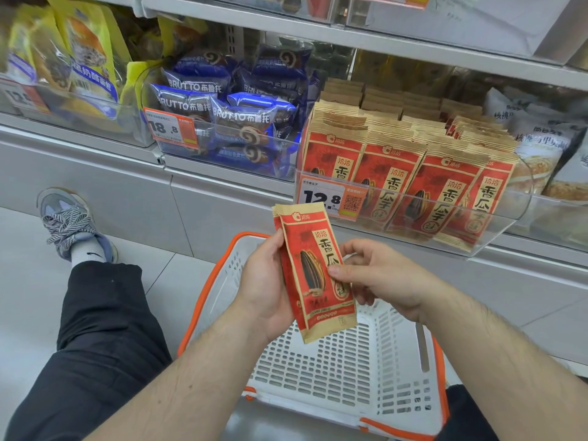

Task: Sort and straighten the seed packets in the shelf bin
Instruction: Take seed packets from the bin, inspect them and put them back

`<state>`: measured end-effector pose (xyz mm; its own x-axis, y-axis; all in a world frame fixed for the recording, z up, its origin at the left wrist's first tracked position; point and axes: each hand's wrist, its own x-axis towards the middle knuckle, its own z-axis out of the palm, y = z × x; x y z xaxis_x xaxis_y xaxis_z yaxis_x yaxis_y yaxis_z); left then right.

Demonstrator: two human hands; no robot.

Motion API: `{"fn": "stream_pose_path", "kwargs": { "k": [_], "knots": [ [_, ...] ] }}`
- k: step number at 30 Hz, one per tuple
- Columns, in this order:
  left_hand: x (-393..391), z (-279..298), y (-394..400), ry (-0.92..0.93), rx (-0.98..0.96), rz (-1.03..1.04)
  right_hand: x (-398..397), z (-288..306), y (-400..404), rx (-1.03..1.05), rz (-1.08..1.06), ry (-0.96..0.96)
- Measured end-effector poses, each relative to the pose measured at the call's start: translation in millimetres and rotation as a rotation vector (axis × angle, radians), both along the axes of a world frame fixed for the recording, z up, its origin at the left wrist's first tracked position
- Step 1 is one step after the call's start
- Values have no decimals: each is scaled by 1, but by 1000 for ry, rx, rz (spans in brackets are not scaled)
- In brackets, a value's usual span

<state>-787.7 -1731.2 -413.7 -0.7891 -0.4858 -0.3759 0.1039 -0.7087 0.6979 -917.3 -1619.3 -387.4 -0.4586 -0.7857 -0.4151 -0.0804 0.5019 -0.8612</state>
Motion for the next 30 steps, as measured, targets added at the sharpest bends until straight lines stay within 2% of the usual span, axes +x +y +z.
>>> {"fn": "stream_pose_path", "kwargs": {
  "k": [7, 12, 16, 23, 30],
  "knots": [
    [0, 3, 1, 6, -63, 3, 2, -1, -1, -38, -21, -24],
    [0, 2, 0, -88, -147, 40, 1, -2, -1, -45, -31, -15],
    [-1, -1, -4, -103, -155, 4, -1, -3, -1, -39, -46, -1],
    [-1, -3, -7, -114, -173, -96, -2, 2, -3, -175, -149, 12],
    [-7, 12, -10, -124, -230, -150, -1, 8, -4, -149, -174, 51]
  ]
}}
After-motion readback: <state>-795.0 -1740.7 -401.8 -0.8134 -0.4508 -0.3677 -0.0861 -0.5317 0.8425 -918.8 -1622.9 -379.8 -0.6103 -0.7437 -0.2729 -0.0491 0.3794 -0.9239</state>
